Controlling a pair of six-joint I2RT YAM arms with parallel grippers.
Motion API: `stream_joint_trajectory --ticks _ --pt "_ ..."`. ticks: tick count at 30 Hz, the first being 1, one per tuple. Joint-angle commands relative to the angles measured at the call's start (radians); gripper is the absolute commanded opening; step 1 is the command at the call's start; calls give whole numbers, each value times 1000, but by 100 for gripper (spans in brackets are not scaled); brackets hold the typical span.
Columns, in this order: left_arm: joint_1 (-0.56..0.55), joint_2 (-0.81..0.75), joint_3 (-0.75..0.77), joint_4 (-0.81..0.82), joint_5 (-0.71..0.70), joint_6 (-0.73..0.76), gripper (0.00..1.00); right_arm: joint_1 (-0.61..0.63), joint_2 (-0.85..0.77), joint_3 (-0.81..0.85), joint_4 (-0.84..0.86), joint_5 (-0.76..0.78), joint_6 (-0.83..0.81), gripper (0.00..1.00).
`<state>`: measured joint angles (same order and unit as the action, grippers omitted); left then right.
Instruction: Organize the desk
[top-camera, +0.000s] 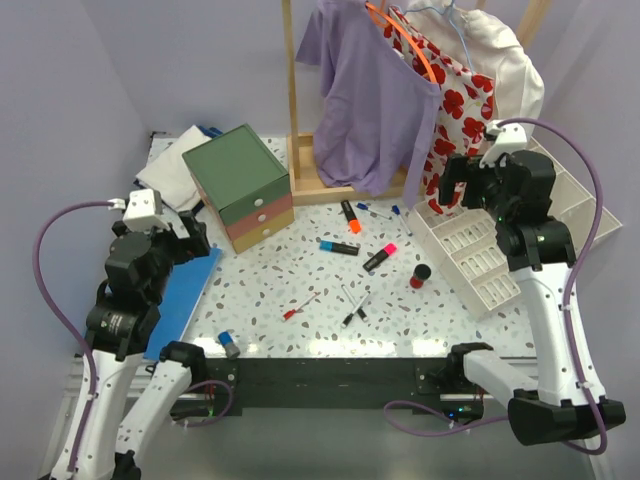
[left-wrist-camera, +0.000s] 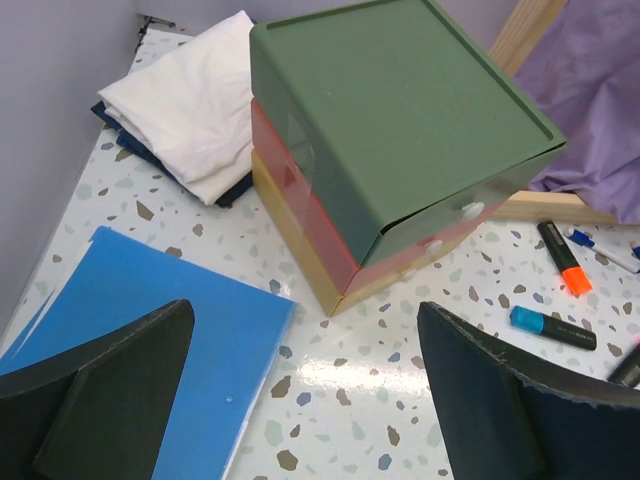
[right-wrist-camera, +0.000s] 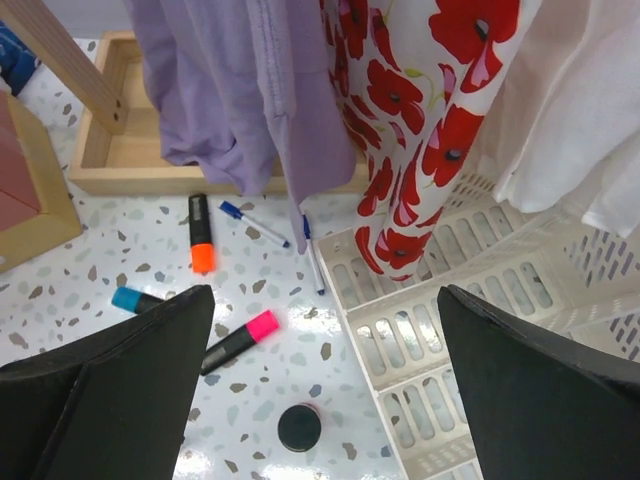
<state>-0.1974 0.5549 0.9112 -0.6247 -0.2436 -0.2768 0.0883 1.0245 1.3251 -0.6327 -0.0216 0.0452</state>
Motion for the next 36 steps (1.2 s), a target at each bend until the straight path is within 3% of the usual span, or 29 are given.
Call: stream_joint_trajectory --ticks 1,2,3,5,9,15,16,24,29,36 --pt "4 57 110 -78 -37 1 100 -1 -4 2 24 -306 -27 99" --pt "4 72 127 -93 -43 -2 100 -1 2 -4 36 -407 -98 99" --pt "4 86 155 -121 -62 -4 100 -1 6 -12 34 -696 -155 99" --pt "4 114 167 -136 -80 4 100 25 25 -32 -2 -880 -313 99" --pt "6 141 184 -150 -143 88 100 116 39 -72 -47 -859 -398 99" --pt "4 234 120 -83 -278 272 99 119 95 -216 13 -945 -405 99" --pt "0 211 98 -75 -231 365 96 119 95 -243 22 -943 -418 99" --pt "0 34 -185 85 -110 622 96 120 89 -303 57 -920 -430 99" --pt "-2 128 -267 46 -26 702 96 119 97 -299 38 -929 -435 99" --pt "-2 111 -382 60 -20 798 96 119 97 -296 28 -937 -436 99"
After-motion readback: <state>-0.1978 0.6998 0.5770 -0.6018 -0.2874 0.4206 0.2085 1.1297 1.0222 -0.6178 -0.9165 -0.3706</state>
